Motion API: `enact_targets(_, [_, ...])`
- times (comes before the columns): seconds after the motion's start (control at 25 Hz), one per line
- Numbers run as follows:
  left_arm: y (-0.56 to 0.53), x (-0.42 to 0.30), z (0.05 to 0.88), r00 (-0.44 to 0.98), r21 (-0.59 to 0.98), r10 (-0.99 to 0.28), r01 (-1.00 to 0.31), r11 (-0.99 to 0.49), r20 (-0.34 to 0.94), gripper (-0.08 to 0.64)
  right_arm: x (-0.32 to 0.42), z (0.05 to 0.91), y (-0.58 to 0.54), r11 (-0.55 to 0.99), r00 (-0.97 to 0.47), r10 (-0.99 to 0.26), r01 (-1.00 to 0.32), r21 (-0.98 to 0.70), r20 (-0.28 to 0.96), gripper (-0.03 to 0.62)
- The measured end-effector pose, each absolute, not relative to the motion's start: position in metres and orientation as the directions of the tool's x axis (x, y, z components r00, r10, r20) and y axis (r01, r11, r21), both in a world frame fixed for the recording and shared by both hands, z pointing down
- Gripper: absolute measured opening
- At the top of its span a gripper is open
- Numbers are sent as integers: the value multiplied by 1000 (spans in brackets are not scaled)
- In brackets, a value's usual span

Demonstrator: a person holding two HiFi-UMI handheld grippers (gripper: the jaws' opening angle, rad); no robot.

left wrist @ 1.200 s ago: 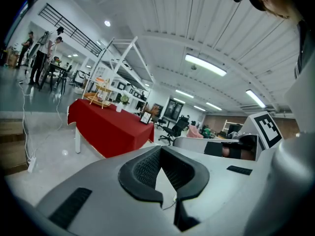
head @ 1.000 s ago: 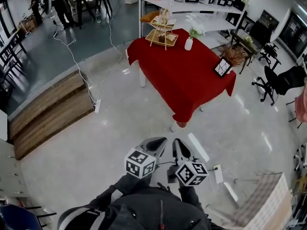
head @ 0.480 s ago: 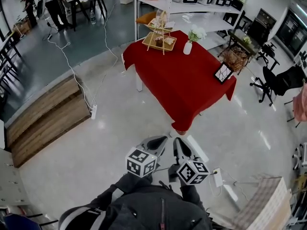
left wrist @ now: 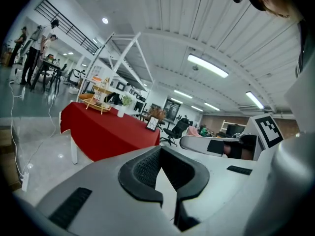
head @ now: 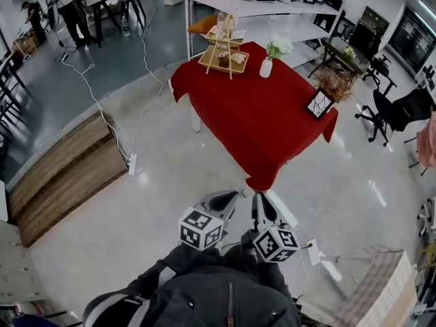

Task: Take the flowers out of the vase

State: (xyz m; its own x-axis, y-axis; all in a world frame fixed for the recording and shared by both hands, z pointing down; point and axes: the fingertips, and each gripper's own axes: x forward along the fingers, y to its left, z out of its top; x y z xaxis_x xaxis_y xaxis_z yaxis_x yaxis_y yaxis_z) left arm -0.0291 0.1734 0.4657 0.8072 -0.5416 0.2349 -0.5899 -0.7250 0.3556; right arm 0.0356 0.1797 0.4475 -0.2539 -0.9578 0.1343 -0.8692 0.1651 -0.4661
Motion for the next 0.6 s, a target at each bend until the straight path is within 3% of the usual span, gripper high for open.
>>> enact_targets(0.6, [172,-47,485,788,379,-549,-616,-691,280,9,21,469,175,152,-274,-944,-855,-495,184,12])
